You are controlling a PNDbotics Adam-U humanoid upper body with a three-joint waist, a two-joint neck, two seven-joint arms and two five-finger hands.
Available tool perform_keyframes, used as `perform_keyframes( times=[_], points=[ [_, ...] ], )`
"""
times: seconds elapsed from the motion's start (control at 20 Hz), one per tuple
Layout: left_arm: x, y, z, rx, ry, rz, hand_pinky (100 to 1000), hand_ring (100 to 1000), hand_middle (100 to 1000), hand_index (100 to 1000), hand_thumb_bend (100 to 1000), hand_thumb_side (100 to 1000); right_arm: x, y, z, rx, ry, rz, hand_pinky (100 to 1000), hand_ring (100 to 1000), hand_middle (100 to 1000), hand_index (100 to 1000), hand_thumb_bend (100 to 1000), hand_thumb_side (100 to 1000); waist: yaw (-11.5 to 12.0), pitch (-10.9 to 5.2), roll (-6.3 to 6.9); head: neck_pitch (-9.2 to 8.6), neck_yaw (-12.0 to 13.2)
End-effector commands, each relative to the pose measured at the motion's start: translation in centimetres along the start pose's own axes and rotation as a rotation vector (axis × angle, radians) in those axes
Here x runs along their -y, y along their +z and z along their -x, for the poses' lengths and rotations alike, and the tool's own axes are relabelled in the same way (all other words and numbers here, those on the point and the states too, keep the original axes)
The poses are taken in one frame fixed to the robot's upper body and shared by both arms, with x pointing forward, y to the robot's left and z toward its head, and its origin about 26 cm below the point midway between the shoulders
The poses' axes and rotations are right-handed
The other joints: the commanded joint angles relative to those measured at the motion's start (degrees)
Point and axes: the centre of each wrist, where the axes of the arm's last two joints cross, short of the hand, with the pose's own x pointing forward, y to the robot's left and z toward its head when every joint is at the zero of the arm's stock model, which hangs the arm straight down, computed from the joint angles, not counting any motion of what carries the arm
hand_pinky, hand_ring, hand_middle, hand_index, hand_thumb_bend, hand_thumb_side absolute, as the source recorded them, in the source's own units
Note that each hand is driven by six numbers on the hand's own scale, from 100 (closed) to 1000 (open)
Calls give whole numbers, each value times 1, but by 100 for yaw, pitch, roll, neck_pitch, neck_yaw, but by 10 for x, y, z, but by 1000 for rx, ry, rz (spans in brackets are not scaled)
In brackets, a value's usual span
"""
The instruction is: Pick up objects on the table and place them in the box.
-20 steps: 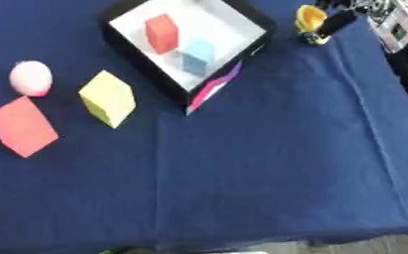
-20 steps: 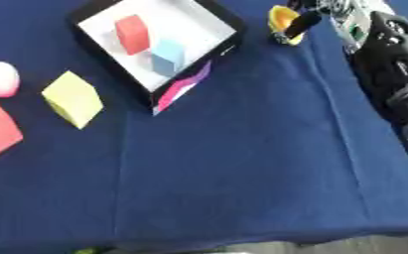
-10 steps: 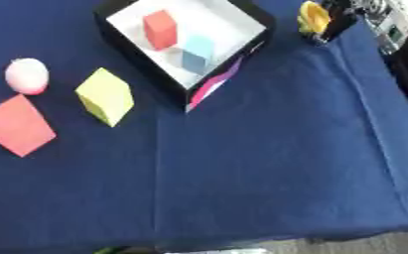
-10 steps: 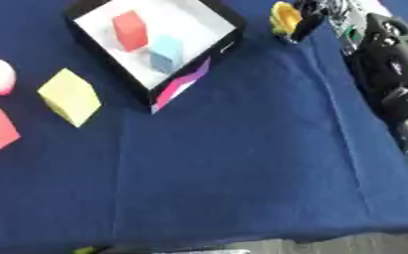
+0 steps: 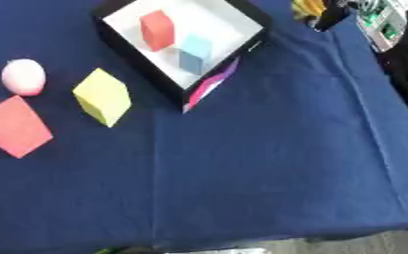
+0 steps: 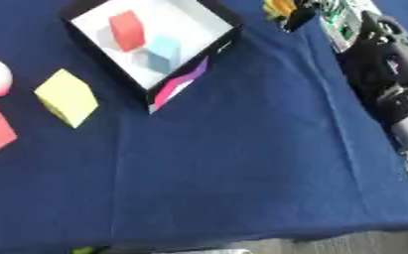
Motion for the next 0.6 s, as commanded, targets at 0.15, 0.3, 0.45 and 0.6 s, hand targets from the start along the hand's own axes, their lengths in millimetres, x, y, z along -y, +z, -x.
perform_keyframes(
  times=[0.15,0.3,0.45,0.6],
  points=[
    [-10,-5,-9,36,-29,-3,813,847,855,906,139,851,46,15,-16,76,16,110,746,686,405,568,150,100,-59,-249,52,-11,21],
    [-12,-4,-8,33,-35,-8,813,846,855,905,141,848,68,28,-40,173,-5,141,748,686,413,571,135,100,-100,-316,37,-11,63],
    [-13,-3,-7,29,-36,-10,813,847,855,905,143,845,82,45,-83,321,-11,151,749,686,415,571,135,100,-139,-406,35,-11,125],
    [-12,-2,-5,24,-31,-9,813,847,856,906,145,842,78,55,-125,436,9,114,748,681,416,571,143,100,-154,-493,48,-11,137]
  ],
)
